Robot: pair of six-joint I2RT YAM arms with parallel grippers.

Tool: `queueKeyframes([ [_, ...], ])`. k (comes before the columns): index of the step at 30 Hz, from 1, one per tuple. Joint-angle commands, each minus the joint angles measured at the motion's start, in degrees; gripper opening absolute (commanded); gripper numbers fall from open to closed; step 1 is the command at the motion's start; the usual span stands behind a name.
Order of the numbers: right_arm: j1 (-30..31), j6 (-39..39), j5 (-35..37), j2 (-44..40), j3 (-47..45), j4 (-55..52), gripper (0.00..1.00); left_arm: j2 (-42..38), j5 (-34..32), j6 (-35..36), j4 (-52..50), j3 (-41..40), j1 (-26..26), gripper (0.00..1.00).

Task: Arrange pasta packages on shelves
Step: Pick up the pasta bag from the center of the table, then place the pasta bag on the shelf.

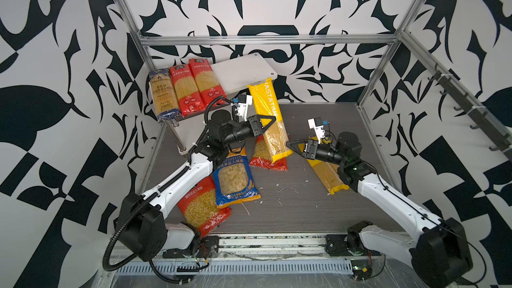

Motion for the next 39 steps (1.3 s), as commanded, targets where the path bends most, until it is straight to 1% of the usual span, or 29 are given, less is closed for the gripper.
queueKeyframes([
  [1,2.9,5.4,1.2,3.5,2.5,13.3,0.68,-0.7,-1.0,-1.0,8.2,3.4,0.1,0.2],
  [4,4.4,8.5,2.5,6.7,3.2,19.6,0.52,-0.8,-1.4,-1.0,8.3,3.6,0.3,0.2],
  [6,4.5,12.3,2.7,8.5,2.6,26.1,0.39,-1.3,-2.0,-1.0,7.8,3.5,0.9,0.2],
  [8,4.4,14.1,2.9,9.5,2.6,28.9,0.27,-1.7,-2.5,-1.3,7.7,3.2,1.7,0.23],
  [10,4.4,14.4,3.1,10.0,3.4,29.1,0.17,-2.1,-2.5,-1.5,7.5,3.1,2.2,0.29],
  [13,4.3,13.6,2.9,10.1,5.8,27.3,0.09,-2.8,-2.5,-1.3,6.2,2.9,2.2,0.47],
  [15,3.9,11.9,2.3,10.0,8.7,24.1,0.07,-3.6,-2.4,-1.0,5.1,2.3,2.2,0.58],
  [16,3.7,11.1,2.0,10.2,10.3,22.3,0.06,-3.9,-2.4,-0.7,4.6,1.7,2.3,0.62],
  [18,3.1,9.2,1.2,10.9,14.9,17.1,0.05,-6.8,-2.7,0.4,3.2,-0.6,2.2,0.68],
  [20,2.4,7.6,0.3,12.3,19.7,12.4,0.03,-8.7,-3.3,0.9,2.4,-3.7,2.1,0.71],
  [22,1.9,6.4,-0.6,14.5,25.5,8.0,0.02,-10.8,-4.4,1.5,2.2,-7.5,1.5,0.73],
  [25,1.7,3.5,-0.7,19.0,35.9,-2.8,0.0,-14.8,-8.4,3.5,1.3,-13.6,-0.2,0.75],
  [27,1.8,3.5,-0.2,22.6,42.0,-7.0,0.0,-17.4,-12.8,6.7,-0.7,-17.0,-2.9,0.76],
  [30,2.8,7.3,0.7,28.0,49.7,-7.5,0.0,-19.3,-20.7,12.6,-0.8,-21.8,-8.2,0.77],
  [33,4.9,7.3,2.9,32.2,57.5,-10.9,0.0,-19.8,-27.2,16.4,0.6,-25.9,-12.5,0.77],
  [36,6.8,7.6,5.1,37.1,65.5,-15.5,0.0,-20.0,-30.2,18.6,1.9,-28.5,-15.5,0.77],
  [39,8.0,8.1,6.6,42.8,73.9,-19.6,0.0,-20.4,-32.1,19.1,2.8,-30.3,-16.7,0.77],
])
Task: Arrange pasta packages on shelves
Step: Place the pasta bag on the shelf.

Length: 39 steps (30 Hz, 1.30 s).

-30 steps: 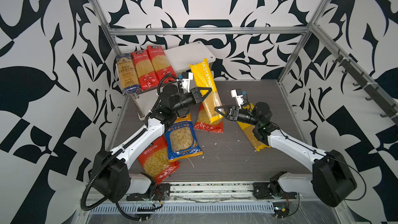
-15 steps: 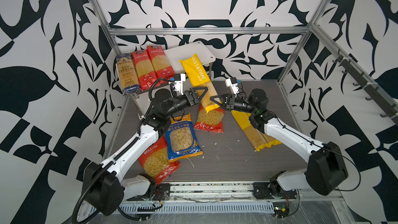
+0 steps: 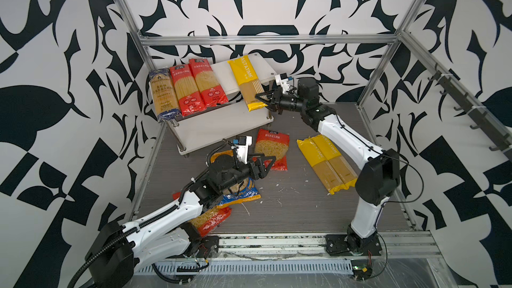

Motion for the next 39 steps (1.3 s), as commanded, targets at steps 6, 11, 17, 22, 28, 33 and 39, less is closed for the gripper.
queueKeyframes([
  [6,3.8,-1.1,0.0,12.4,32.0,-7.9,0.05,-1.6,-5.8,3.5,3.7,-2.0,-1.2,0.76],
  [11,3.5,-2.1,-0.1,13.5,34.8,-11.6,0.43,-1.1,-5.5,3.7,4.1,-2.0,-1.5,0.76],
  [17,2.9,-1.8,0.8,3.6,15.6,-5.3,0.51,0.1,-4.6,3.8,5.0,-2.0,-1.6,0.75],
  [22,3.2,0.1,1.3,1.4,9.8,-0.9,0.45,1.6,-3.8,3.9,5.7,-1.5,-1.7,0.75],
  [28,3.6,-1.5,1.0,5.8,17.0,-5.0,0.3,1.8,-4.0,3.7,6.0,-1.5,-2.1,0.75],
  [33,3.6,-4.9,1.7,9.2,23.3,-11.3,0.15,1.7,-4.2,3.7,6.0,-1.8,-2.1,0.75],
  [39,3.5,-8.2,0.4,12.6,29.3,-17.4,0.06,1.7,-4.1,3.7,5.9,-1.8,-2.1,0.75],
])
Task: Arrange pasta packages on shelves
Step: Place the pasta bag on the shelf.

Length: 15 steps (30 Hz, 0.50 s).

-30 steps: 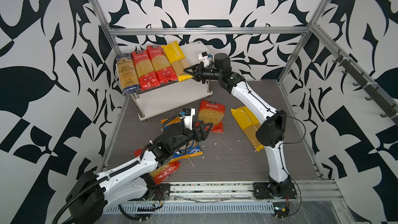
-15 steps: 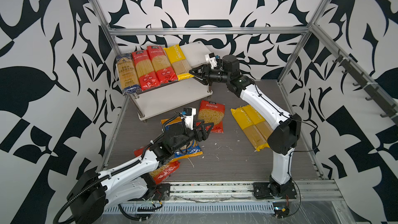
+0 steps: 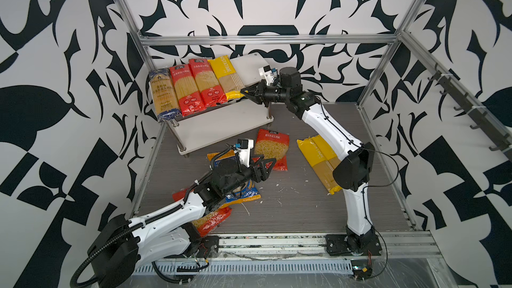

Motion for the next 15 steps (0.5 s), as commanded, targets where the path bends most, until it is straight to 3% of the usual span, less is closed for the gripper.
queueKeyframes([
  [1,0.4,-3.8,-1.3,0.1,5.4,-1.5,0.06,-0.3,0.0,0.8,1.6,-0.2,-0.3,0.75],
  [5,0.4,-4.4,-1.5,3.1,10.4,-4.3,0.06,0.0,0.0,0.8,1.6,-0.1,-0.3,0.75],
  [8,0.4,-5.6,-1.2,3.7,11.7,-5.9,0.11,0.2,-0.1,0.7,1.4,0.1,-0.3,0.75],
  [11,0.2,-8.4,-1.1,2.1,10.4,-7.8,0.27,0.2,-0.2,0.7,1.3,0.0,-0.3,0.75],
  [15,-0.9,-9.1,-1.5,-3.6,2.1,-4.4,0.47,0.6,-0.1,0.7,1.4,0.3,-0.3,0.75],
])
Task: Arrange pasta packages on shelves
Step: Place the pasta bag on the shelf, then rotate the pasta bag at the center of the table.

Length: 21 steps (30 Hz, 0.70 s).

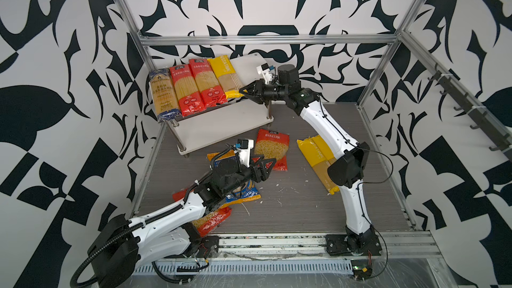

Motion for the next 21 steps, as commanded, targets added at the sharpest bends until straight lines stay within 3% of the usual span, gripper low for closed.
queueKeyframes([
  [1,-1.1,-2.6,-1.5,-7.4,-5.7,3.4,0.5,0.6,0.0,0.8,1.4,0.4,-0.3,0.75],
  [5,-3.1,-1.8,-3.6,-15.7,-19.6,9.5,0.61,1.6,0.1,1.2,1.2,1.3,-0.3,0.75],
  [10,-8.6,-4.7,-0.5,-30.6,-46.4,13.1,0.61,5.6,-6.8,2.5,-5.4,4.6,-1.3,0.75],
  [14,-16.4,-12.9,6.1,-39.5,-65.1,6.1,0.56,14.2,-13.6,6.9,-8.9,9.9,-6.5,0.76],
  [18,-20.8,-25.0,21.3,-42.9,-71.7,-5.9,0.56,23.6,-15.3,8.6,-9.5,15.6,-10.0,0.77],
  [21,-23.0,-29.9,32.8,-41.5,-74.7,-9.6,0.6,29.0,-15.7,7.4,-10.5,18.7,-10.6,0.78],
])
